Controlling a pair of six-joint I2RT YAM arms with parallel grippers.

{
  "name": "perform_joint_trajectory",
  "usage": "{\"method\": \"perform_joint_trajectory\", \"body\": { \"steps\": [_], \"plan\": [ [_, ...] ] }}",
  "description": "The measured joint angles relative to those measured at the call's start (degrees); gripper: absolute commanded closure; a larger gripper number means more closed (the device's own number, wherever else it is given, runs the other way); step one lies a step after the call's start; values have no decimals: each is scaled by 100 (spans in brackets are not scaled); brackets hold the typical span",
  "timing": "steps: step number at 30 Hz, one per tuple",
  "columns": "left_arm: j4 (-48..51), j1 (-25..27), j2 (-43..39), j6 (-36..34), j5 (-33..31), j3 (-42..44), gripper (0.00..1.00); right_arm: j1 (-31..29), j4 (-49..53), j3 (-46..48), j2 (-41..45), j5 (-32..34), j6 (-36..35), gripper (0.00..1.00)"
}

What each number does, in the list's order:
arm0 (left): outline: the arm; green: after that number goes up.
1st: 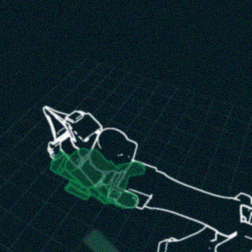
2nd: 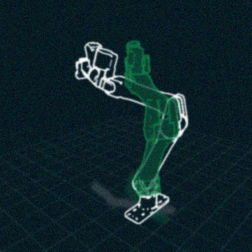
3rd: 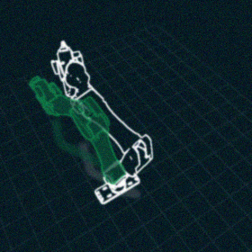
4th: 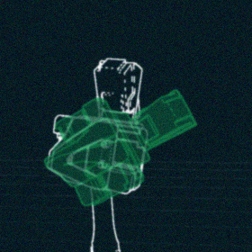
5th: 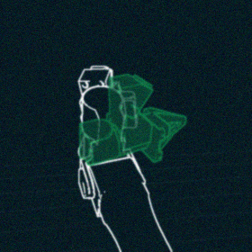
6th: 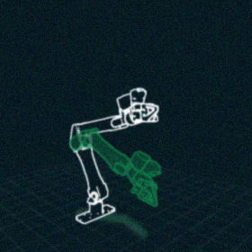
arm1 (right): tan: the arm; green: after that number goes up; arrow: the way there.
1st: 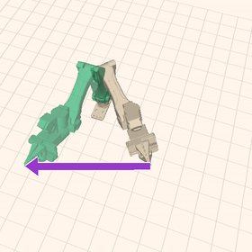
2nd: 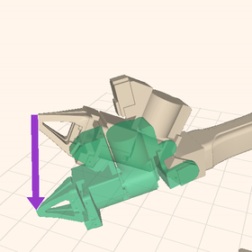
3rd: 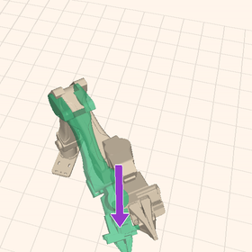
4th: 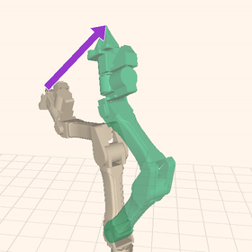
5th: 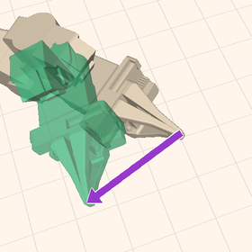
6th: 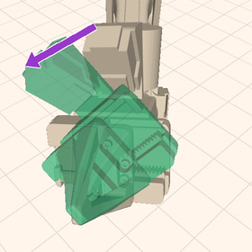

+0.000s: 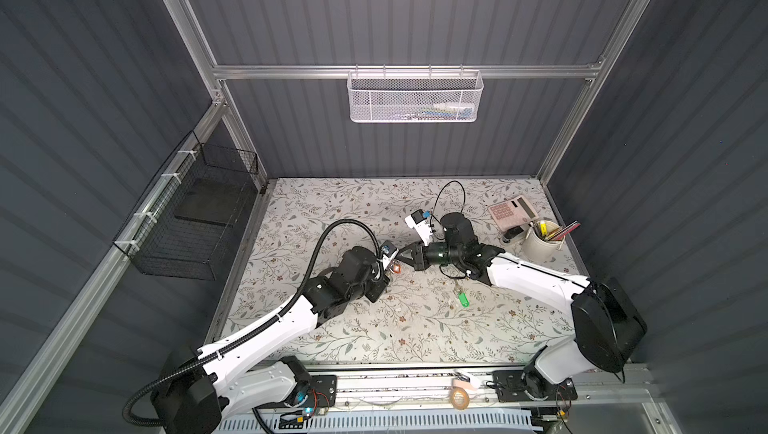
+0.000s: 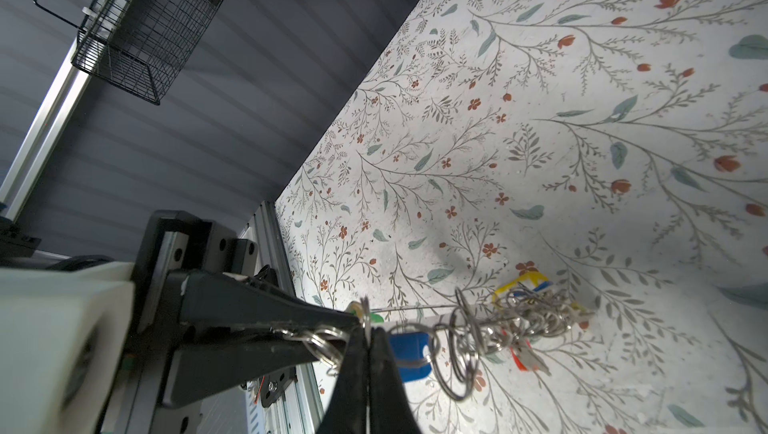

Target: Put the keys on the keyring

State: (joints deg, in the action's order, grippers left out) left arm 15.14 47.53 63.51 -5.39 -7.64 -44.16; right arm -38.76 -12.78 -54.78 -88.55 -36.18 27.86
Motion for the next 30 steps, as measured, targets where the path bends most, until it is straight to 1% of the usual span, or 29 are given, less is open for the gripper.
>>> {"method": "perform_joint_trajectory", "body": {
  "steps": [5,6,8,10,12,17,20,25,28,30],
  "plan": [
    [-96,0,55,17,-144,11,100,-22,-820,323,-46,118,269,100],
    [-114,0,52,31,-166,22,97,-39,-1023,420,-44,177,286,100],
    [-144,2,48,39,-179,44,82,-70,-1384,603,-26,282,291,100],
    [-258,59,17,24,9,76,73,-118,-1821,815,-4,450,258,100],
    [-385,201,-101,39,203,125,66,-144,-2310,1067,44,520,166,100],
    [-601,310,-555,55,603,170,54,-144,-3451,1569,140,691,-114,100],
    [-688,352,-848,52,778,146,51,-133,-4148,1814,140,667,-323,100],
    [-765,286,-1316,85,935,-76,47,-61,-4743,1891,140,428,-577,100],
    [-861,-13,-1665,258,1113,-186,47,17,-4922,1930,146,245,-625,100],
    [-901,-437,-1818,431,1276,-278,47,87,-4966,1971,179,109,-640,100]
  ]
}}
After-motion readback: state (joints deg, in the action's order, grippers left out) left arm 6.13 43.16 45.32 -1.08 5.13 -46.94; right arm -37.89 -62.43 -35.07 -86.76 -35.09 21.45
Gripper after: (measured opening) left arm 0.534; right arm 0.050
